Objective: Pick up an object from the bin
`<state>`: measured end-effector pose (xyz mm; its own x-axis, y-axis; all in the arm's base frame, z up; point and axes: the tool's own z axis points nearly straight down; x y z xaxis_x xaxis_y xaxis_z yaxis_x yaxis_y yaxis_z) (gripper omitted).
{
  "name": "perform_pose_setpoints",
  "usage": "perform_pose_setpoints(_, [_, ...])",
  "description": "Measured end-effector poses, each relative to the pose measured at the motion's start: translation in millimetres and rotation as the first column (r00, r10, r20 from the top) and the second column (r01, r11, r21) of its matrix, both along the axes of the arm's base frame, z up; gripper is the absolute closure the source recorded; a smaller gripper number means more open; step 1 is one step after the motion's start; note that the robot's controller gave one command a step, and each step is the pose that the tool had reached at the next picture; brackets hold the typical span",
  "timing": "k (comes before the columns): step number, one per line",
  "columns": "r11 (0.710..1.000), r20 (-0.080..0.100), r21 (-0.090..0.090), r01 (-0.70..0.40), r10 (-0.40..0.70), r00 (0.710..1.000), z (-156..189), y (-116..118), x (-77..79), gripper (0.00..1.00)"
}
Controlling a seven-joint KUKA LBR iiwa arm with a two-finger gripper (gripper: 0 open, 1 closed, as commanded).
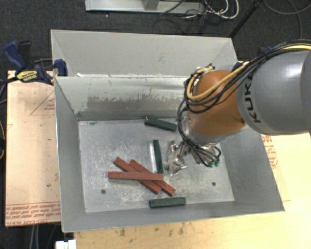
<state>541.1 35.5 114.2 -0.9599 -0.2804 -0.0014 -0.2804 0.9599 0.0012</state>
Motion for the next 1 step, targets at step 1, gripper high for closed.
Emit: perform_pose_setpoints(1, [0.991, 0.005, -0.002, 0.132, -0.132, 0.991, -23.8, 54.2, -45.6, 0.0])
